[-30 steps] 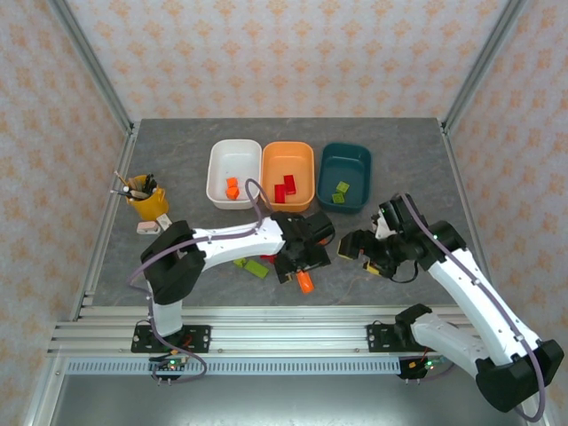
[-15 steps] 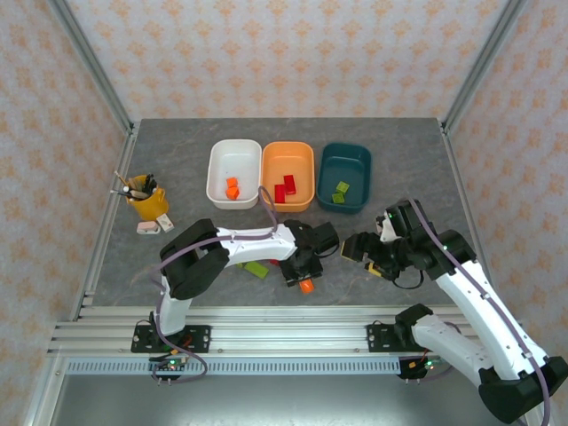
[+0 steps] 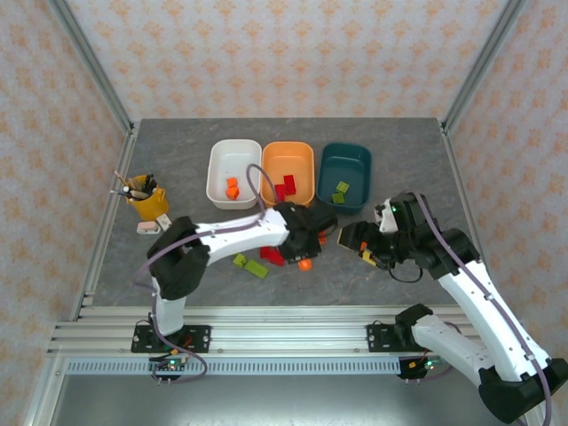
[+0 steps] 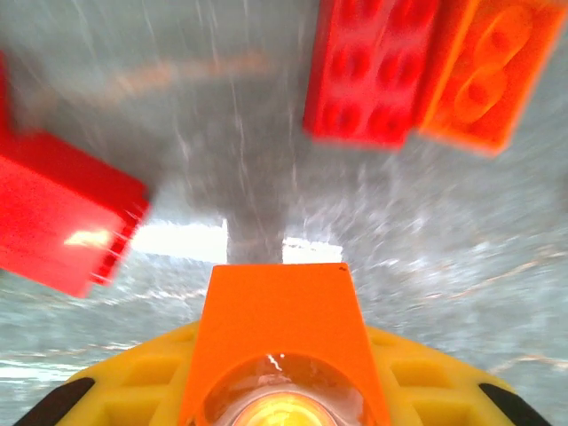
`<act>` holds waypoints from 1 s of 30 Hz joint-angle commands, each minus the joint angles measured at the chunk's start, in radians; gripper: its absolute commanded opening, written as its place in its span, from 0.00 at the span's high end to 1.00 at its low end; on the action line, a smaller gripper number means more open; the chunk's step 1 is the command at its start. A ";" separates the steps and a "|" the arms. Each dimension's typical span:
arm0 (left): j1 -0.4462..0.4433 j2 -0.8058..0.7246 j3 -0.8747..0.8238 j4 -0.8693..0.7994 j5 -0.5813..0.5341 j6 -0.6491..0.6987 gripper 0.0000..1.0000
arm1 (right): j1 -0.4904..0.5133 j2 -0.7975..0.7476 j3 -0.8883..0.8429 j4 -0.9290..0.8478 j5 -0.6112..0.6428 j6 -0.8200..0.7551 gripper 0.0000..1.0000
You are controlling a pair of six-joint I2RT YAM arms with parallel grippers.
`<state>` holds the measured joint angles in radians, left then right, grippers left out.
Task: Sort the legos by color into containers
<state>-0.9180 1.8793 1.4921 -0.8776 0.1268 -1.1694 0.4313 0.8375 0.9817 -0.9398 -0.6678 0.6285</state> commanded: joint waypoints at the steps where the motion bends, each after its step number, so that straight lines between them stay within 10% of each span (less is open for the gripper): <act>1: 0.120 -0.111 0.069 -0.130 -0.118 0.149 0.79 | 0.005 0.041 0.066 0.156 -0.036 0.039 0.22; 13: 0.579 0.199 0.468 -0.184 -0.039 0.587 0.71 | 0.140 0.385 0.161 0.614 0.088 0.098 0.21; 23: 0.667 0.528 0.788 -0.242 0.001 0.629 0.69 | 0.179 0.614 0.290 0.698 0.236 0.130 0.21; 30: 0.667 0.574 0.800 -0.241 0.023 0.620 0.48 | 0.181 0.666 0.333 0.612 0.251 0.099 0.21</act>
<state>-0.2489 2.4615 2.2559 -1.0798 0.1356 -0.5545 0.6083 1.4975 1.2732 -0.2916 -0.4568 0.7475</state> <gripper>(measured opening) 0.503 0.793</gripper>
